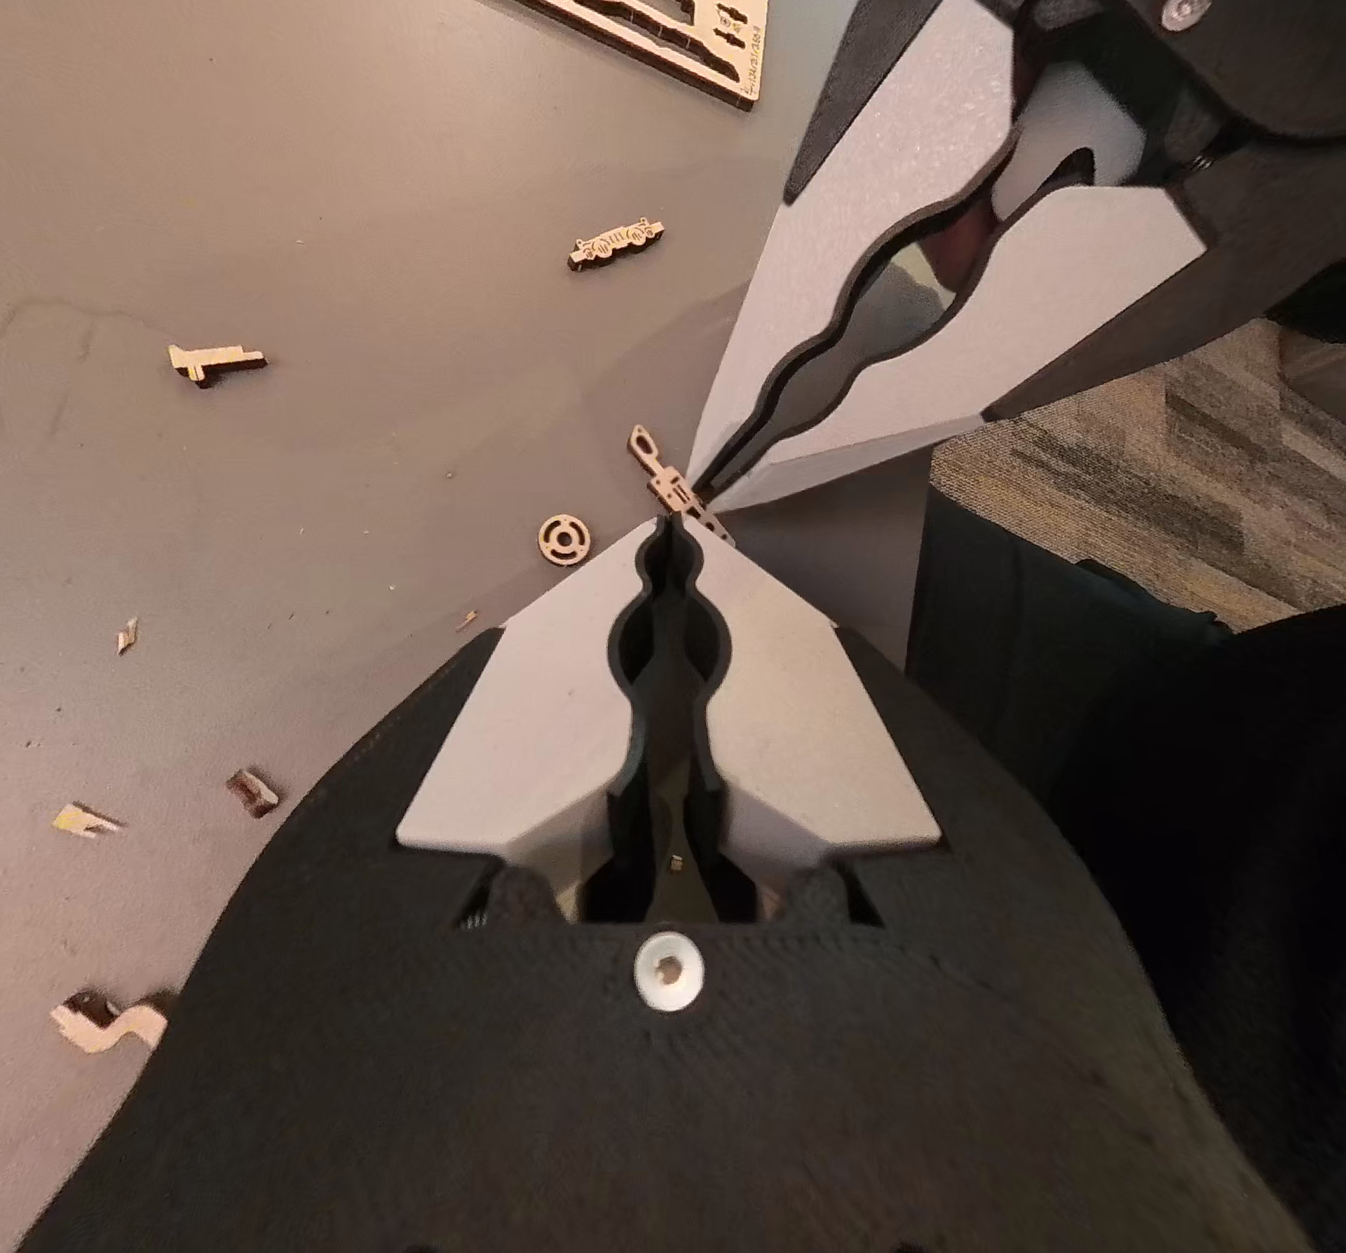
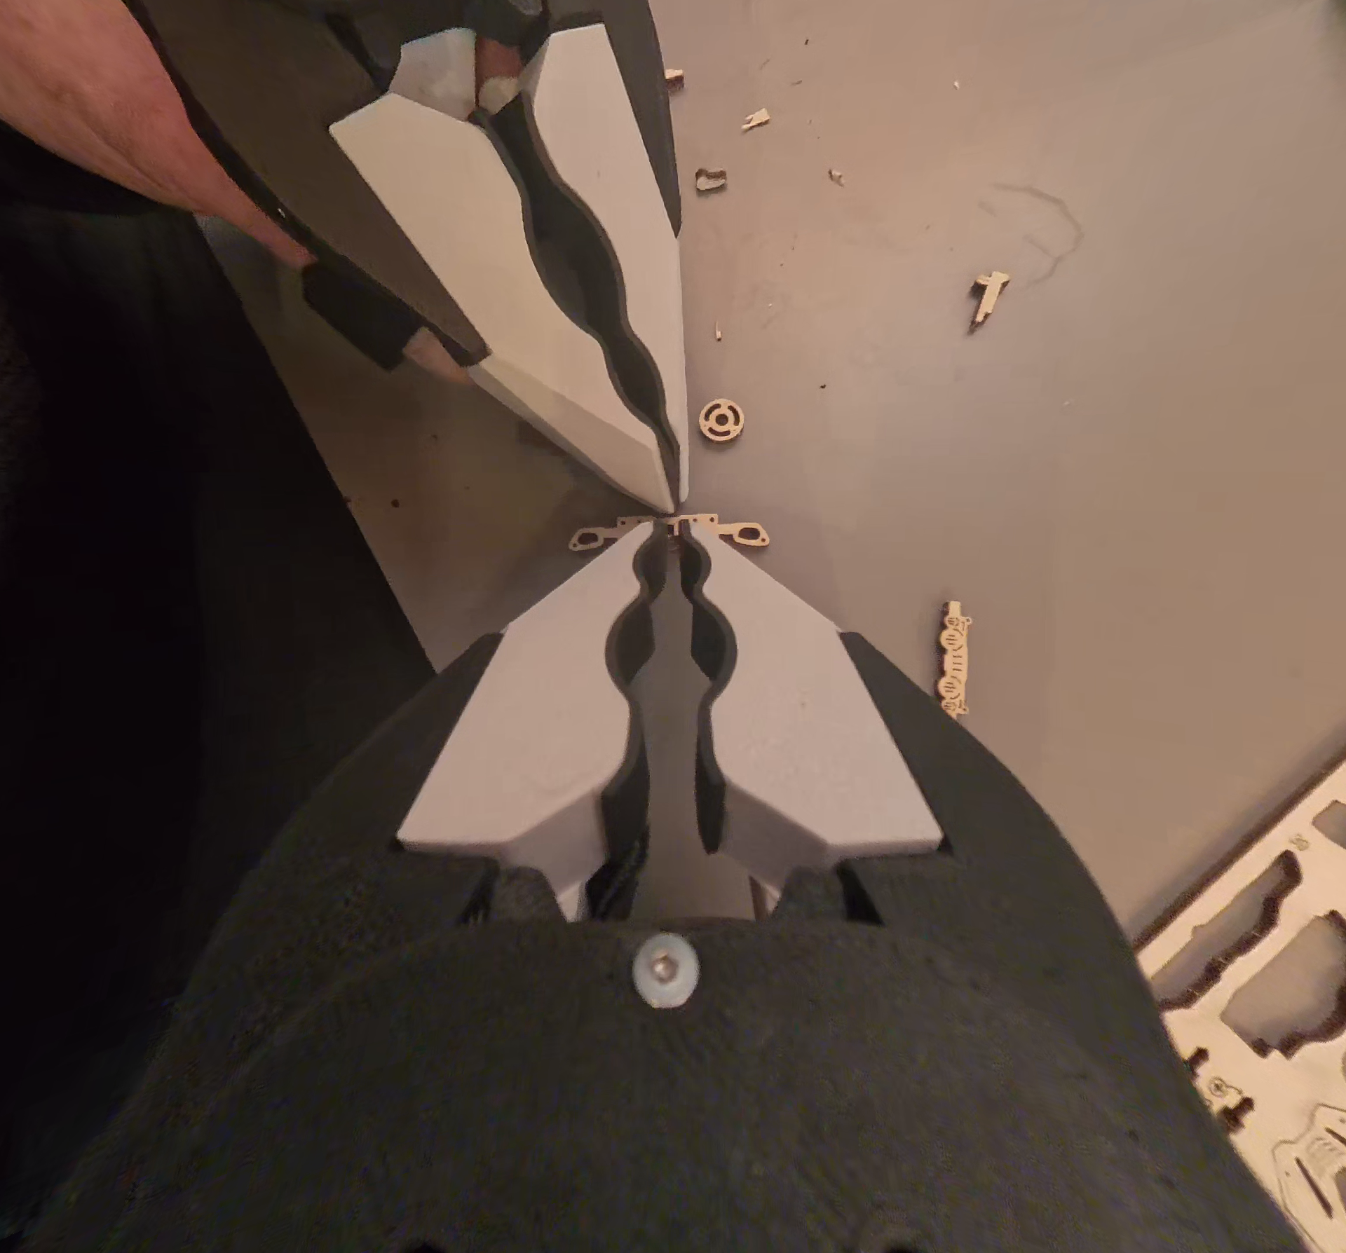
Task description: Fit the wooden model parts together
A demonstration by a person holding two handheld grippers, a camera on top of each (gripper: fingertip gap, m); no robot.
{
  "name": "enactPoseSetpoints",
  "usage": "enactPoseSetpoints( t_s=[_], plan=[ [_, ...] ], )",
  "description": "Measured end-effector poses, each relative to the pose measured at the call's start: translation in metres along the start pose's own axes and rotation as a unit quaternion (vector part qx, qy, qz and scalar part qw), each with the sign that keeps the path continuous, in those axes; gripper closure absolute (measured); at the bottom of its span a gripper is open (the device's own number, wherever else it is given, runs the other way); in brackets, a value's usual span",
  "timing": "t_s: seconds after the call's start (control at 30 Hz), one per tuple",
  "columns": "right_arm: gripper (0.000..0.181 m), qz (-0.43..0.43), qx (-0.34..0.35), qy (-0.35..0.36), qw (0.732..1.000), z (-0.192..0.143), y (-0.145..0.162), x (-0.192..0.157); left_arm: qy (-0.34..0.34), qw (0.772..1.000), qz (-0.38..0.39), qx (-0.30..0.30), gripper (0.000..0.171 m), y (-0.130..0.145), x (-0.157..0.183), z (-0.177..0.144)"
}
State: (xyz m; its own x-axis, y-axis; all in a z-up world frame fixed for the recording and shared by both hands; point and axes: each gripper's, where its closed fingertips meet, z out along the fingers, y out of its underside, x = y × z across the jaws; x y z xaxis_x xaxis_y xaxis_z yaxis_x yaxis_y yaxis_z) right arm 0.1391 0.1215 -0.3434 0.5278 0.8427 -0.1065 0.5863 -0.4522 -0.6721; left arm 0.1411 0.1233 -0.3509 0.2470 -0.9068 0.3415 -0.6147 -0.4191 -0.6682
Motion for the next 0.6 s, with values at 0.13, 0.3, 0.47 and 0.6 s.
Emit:
enactPoseSetpoints(
  t_s=[0.13, 0.3, 0.47, 0.6],
  plan=[
    [0.180, 0.002, 0.014, 0.000, 1.000, 0.000, -0.001, -0.001, 0.005, 1.000, 0.004, -0.002, 0.171, 0.001, 0.002, 0.000],
    [0.169, 0.005, 0.011, 0.003, 1.000, -0.005, 0.005, -0.001, 0.012, 1.000, 0.003, 0.001, 0.171, 0.001, 0.004, -0.001],
    [0.172, -0.027, -0.003, -0.003, 1.000, -0.008, 0.010, -0.004, 0.012, 1.000, 0.005, 0.003, 0.171, 0.001, 0.004, -0.001],
    [0.171, -0.050, -0.012, -0.015, 0.999, -0.006, 0.009, -0.008, 0.007, 1.000, 0.007, 0.002, 0.171, 0.001, 0.004, -0.002]
  ],
)
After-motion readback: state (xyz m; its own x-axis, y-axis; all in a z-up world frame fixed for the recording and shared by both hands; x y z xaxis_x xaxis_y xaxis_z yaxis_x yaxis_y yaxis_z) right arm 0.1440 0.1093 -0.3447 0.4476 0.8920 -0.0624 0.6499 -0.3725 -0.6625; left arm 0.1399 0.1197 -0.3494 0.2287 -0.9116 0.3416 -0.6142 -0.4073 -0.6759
